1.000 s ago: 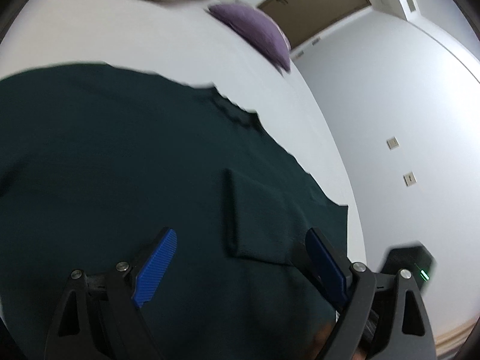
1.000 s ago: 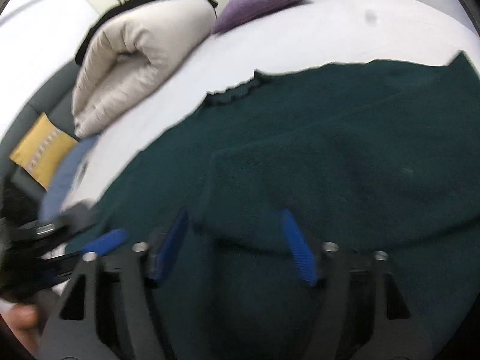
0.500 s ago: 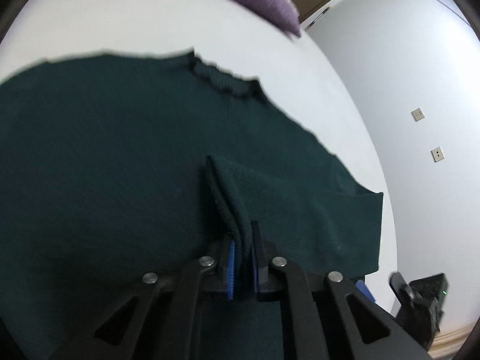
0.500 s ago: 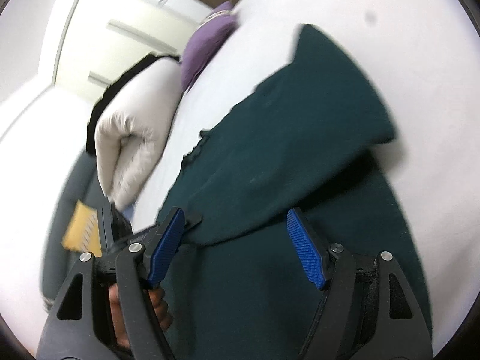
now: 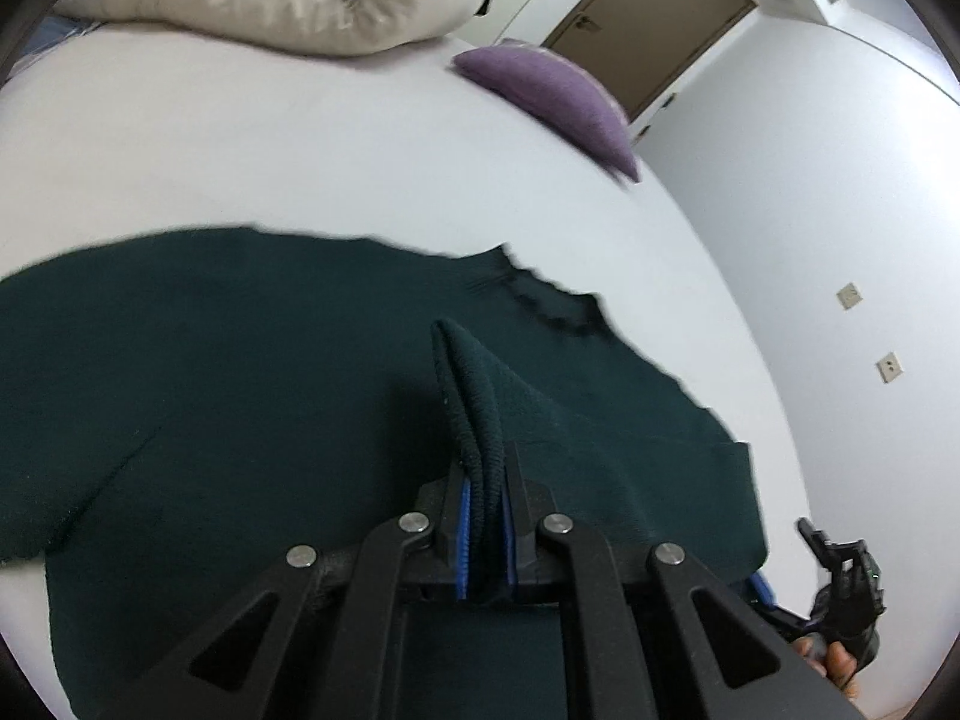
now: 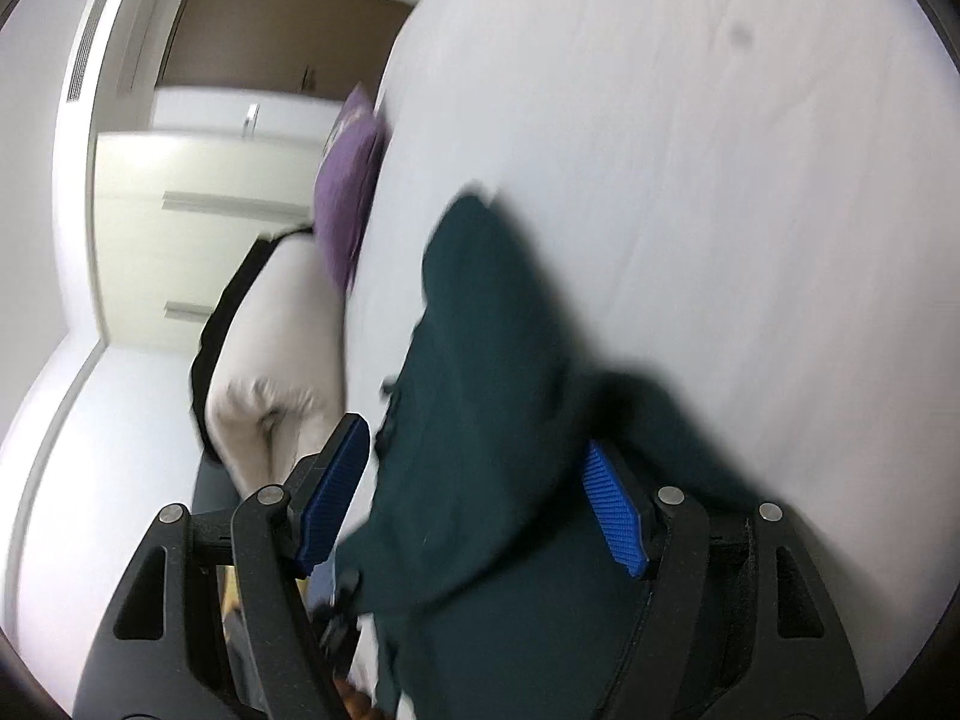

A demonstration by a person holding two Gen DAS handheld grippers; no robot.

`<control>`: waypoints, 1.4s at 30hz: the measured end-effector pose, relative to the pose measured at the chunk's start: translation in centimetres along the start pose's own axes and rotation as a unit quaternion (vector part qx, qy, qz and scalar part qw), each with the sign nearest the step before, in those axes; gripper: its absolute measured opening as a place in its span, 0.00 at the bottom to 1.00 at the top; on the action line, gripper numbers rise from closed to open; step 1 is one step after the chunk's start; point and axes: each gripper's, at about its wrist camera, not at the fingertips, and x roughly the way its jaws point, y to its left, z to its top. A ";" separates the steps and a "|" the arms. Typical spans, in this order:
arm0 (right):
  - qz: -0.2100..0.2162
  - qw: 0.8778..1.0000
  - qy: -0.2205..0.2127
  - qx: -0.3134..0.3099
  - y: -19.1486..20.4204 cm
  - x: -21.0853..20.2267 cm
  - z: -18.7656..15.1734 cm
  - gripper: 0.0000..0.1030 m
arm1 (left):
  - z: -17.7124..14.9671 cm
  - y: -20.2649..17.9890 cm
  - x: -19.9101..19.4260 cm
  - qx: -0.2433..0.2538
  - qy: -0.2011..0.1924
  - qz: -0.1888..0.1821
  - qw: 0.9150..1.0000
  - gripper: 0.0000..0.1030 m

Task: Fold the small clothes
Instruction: 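Fold the held sleeve across the sweater body with the right gripper and release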

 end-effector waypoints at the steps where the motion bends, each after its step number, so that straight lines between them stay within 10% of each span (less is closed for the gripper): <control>1: 0.000 1.000 -0.004 0.007 -0.5 -0.4 0.4 0.64 | -0.1 0.5 0.3 -0.005 0.003 0.002 1.000 0.09; 7: 0.006 1.000 -0.005 0.007 -2.1 -0.8 0.9 0.46 | -0.8 1.3 1.8 -0.010 -0.001 0.011 1.000 0.09; 14: -0.048 0.995 -0.009 -0.086 2.3 -3.1 1.5 0.50 | -1.4 1.5 1.7 0.006 -0.004 0.012 1.000 0.10; 21: -0.174 0.951 0.035 -0.253 8.5 4.3 4.7 0.48 | -1.6 1.3 2.1 0.021 -0.012 0.016 1.000 0.13; 28: -0.245 0.916 0.057 -0.311 9.1 10.5 6.3 0.14 | -2.0 1.4 2.2 0.032 -0.019 0.014 0.999 0.13; 42: -0.257 0.906 0.014 -0.335 7.4 10.9 7.3 0.05 | -2.4 1.5 2.2 0.038 -0.028 0.012 0.999 0.13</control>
